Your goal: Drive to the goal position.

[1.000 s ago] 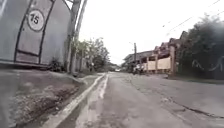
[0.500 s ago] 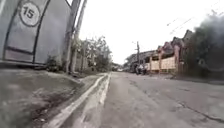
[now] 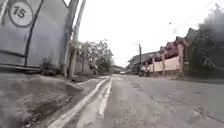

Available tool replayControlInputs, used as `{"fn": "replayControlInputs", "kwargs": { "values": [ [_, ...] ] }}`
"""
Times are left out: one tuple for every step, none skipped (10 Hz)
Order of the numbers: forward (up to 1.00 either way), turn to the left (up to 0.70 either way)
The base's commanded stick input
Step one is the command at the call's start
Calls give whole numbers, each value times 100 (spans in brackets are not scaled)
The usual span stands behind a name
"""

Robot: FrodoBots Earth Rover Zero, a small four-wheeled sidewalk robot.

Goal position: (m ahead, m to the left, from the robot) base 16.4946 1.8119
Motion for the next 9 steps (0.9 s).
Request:
{"fn": "replayControlInputs", "kwargs": {
  "values": [
    [70, -1],
    [70, -19],
    [70, -35],
    [70, -35],
    [70, -35],
    [70, -34],
    [70, -13],
    [70, -1],
    [70, 0]
  ]
}}
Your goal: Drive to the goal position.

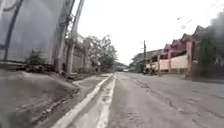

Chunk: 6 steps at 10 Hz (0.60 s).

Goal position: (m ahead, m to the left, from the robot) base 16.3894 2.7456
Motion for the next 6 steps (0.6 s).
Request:
{"fn": "replayControlInputs", "kwargs": {
  "values": [
    [70, 0],
    [70, 0],
    [70, 0],
    [70, 0],
    [70, 0],
    [70, 0]
  ]
}}
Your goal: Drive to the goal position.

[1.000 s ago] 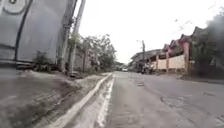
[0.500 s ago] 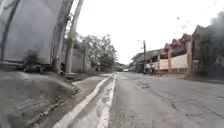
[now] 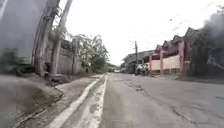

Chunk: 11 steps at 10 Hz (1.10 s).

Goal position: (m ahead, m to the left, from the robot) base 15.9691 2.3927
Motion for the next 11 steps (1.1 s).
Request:
{"fn": "replayControlInputs", "kwargs": {
  "values": [
    [70, 0],
    [70, 0],
    [70, 0],
    [70, 0],
    [70, 0],
    [70, 0],
    [70, 0],
    [70, 0],
    [70, 0],
    [70, 0],
    [70, 0]
  ]
}}
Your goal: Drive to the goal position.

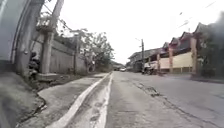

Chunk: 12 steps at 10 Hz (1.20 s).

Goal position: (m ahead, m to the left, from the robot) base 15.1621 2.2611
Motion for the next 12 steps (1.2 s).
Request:
{"fn": "replayControlInputs", "kwargs": {
  "values": [
    [70, 0],
    [70, 0],
    [70, 0],
    [70, 0],
    [70, 0],
    [70, 0],
    [70, 0],
    [70, -2],
    [70, -15],
    [70, -32],
    [70, -35],
    [70, -35]
  ]
}}
